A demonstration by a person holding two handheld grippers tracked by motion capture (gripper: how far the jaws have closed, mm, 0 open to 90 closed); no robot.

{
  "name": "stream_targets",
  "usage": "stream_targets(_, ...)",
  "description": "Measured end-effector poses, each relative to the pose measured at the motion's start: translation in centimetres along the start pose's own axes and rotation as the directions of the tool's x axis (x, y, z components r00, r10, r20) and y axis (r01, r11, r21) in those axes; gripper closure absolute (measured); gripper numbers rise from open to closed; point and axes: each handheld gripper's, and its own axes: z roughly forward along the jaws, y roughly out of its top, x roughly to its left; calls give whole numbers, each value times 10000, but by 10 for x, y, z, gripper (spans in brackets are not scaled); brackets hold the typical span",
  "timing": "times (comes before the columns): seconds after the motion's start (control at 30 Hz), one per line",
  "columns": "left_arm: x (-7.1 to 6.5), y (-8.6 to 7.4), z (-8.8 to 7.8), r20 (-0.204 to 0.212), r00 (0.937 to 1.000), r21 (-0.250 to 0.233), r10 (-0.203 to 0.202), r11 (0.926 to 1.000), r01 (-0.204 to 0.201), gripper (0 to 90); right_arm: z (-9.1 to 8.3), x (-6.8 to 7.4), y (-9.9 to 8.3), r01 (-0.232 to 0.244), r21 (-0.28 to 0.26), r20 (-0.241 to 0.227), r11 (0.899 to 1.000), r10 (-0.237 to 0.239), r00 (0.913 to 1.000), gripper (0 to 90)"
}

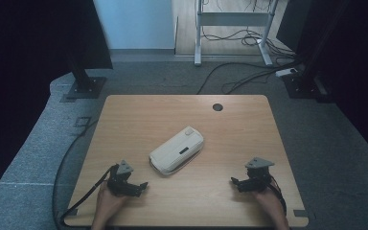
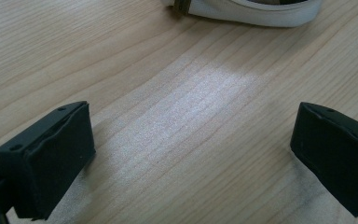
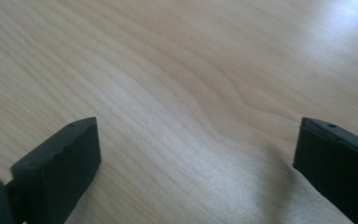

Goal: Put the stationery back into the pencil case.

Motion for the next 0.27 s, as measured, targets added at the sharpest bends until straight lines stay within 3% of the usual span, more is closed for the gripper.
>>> stream_targets(0.1,-2,1,1,-326,9994,137,86,9999,-81,0,1,0,0,-173,183,-344,9997,179,9992,6)
stream_targets(0.27,-2,1,1,-347,9994,139,67,9999,-63,0,1,1,-1,-224,197,-343,9996,230,9991,7)
